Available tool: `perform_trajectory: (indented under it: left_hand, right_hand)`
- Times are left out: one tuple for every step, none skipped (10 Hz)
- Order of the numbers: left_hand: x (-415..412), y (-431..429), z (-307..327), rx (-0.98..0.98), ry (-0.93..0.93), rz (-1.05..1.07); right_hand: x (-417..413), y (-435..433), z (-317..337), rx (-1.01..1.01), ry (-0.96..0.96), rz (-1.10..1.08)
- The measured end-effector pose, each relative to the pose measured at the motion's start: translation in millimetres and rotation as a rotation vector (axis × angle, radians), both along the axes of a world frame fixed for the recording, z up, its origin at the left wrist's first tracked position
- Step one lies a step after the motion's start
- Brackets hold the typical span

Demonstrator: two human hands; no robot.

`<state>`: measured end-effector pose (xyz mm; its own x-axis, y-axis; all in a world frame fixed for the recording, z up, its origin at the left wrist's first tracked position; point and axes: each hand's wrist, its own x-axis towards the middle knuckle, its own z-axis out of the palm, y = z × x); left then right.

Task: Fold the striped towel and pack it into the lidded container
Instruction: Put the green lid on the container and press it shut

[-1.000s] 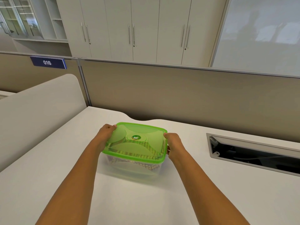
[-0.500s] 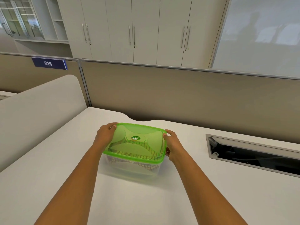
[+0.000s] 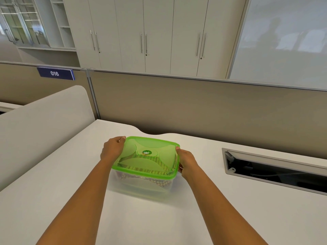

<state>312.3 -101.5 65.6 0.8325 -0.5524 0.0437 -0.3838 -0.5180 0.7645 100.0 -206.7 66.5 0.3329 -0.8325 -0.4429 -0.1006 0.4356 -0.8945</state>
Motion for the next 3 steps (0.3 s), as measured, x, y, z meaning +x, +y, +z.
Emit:
perform_trajectory:
  left_hand:
    - [-4, 5, 4, 0.027, -0.045, 0.045]
    - [-10, 12, 7, -0.020, -0.045, 0.075]
    - [-25, 21, 11, -0.053, -0.038, 0.082]
  right_hand:
    - [-5, 4, -1, 0.018, -0.051, -0.041]
    - [-14, 11, 0, -0.009, -0.074, -0.043]
    - [-28, 24, 2, -0.047, -0.050, 0.013]
